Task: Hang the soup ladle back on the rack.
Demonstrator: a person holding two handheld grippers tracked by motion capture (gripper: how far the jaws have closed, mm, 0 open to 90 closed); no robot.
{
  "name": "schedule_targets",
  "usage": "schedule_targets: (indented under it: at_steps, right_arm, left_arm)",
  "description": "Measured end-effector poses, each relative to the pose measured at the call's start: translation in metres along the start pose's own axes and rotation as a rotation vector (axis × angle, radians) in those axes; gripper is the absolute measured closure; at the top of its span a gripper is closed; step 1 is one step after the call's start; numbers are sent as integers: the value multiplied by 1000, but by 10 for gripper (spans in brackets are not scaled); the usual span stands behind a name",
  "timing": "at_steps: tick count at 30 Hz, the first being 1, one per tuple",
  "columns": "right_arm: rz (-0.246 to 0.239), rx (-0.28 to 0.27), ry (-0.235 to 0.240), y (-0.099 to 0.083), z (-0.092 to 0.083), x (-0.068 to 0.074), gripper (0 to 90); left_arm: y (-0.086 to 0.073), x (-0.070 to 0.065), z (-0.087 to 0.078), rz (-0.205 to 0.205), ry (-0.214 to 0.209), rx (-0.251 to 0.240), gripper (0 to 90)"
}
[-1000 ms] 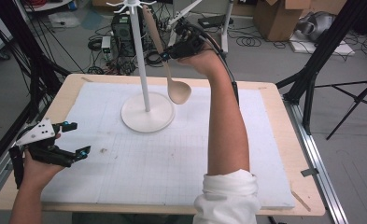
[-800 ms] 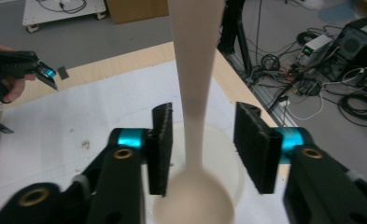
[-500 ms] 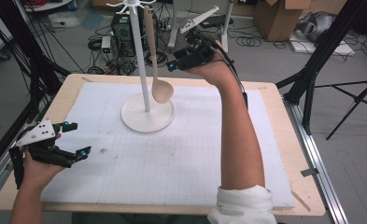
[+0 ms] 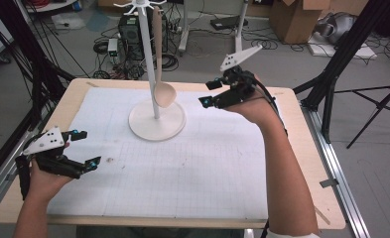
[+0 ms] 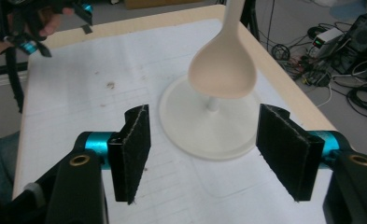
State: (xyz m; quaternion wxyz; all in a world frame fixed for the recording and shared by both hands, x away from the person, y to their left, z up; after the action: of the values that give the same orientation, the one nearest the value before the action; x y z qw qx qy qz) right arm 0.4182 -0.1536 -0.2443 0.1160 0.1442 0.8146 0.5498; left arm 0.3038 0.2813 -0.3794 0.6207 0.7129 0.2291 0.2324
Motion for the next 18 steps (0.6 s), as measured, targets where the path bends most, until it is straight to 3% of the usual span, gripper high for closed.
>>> schedule_targets:
  at_steps: [9, 18]
  right_arm:
    - [18, -100, 1, -44, -29, 23, 294]
    - [56, -101, -42, -86, -37, 31, 258]
  left_arm:
    - [-1, -4, 6, 9, -11, 20, 17]
    - [-2, -4, 5, 7, -10, 19, 17]
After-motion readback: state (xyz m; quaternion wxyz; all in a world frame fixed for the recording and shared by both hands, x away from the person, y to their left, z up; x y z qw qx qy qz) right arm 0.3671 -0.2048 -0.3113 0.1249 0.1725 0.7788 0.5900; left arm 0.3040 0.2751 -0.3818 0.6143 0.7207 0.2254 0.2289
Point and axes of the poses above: each handheld gripper's, and its own axes: z roughly forward along the jaws, y roughly out of its top, x roughly to its left, the point moved 3 cm from there along z, roughly forward along the jaws, and after that the axes turned 14 degrees about -x, right-handed, at the moved point
